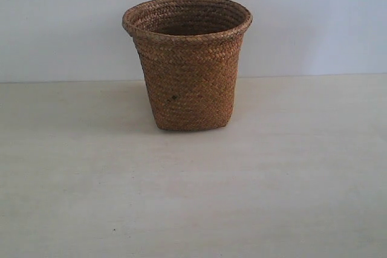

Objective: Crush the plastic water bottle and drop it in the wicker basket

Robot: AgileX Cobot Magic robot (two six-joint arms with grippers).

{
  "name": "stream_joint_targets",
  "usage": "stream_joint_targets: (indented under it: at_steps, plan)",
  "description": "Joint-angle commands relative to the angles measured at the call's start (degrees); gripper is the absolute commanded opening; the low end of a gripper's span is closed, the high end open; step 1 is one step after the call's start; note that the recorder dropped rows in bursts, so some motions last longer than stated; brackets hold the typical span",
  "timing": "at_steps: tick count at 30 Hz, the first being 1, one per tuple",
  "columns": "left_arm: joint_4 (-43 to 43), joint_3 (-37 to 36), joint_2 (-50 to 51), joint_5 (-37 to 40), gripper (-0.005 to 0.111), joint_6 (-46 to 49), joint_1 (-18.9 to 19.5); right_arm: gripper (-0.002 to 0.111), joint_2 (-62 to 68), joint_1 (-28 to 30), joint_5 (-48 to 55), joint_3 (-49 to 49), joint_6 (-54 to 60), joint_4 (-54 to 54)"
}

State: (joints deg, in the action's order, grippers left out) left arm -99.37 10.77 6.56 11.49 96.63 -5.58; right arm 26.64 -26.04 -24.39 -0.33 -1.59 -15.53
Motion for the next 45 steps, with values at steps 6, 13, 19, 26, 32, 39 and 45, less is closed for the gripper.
stream_joint_targets:
  at_steps: [6,13,19,26,32,39,45]
  plan:
    - [-0.6,-4.0,-6.6,0.6,0.004,1.1,3.7,0.001,-0.1,0.2,-0.6,0.3,0.4,0.2]
    - [-0.6,-5.5,-6.6,0.7,0.004,1.1,5.7,0.001,-0.1,0.2,-0.6,0.3,0.4,0.2]
    - [-0.6,-6.9,-6.6,0.1,0.004,1.2,5.7,0.001,-0.1,0.2,-0.6,0.3,0.4,0.2]
    - [-0.6,-7.2,-6.6,-0.6,0.004,1.3,5.7,0.001,-0.1,0.2,-0.6,0.3,0.4,0.2]
    - [-0.6,-7.2,-6.6,0.4,0.004,1.1,5.7,0.001,-0.1,0.2,-0.6,0.3,0.4,0.2]
    - [76.8,-7.3,-6.6,1.8,0.004,-81.5,5.7,0.001,-0.1,0.2,-0.8,0.3,0.4,0.2]
    - [90.3,-10.7,-6.6,4.8,0.004,-93.7,5.7,0.001,-0.1,0.2,-0.8,0.3,0.4,0.2]
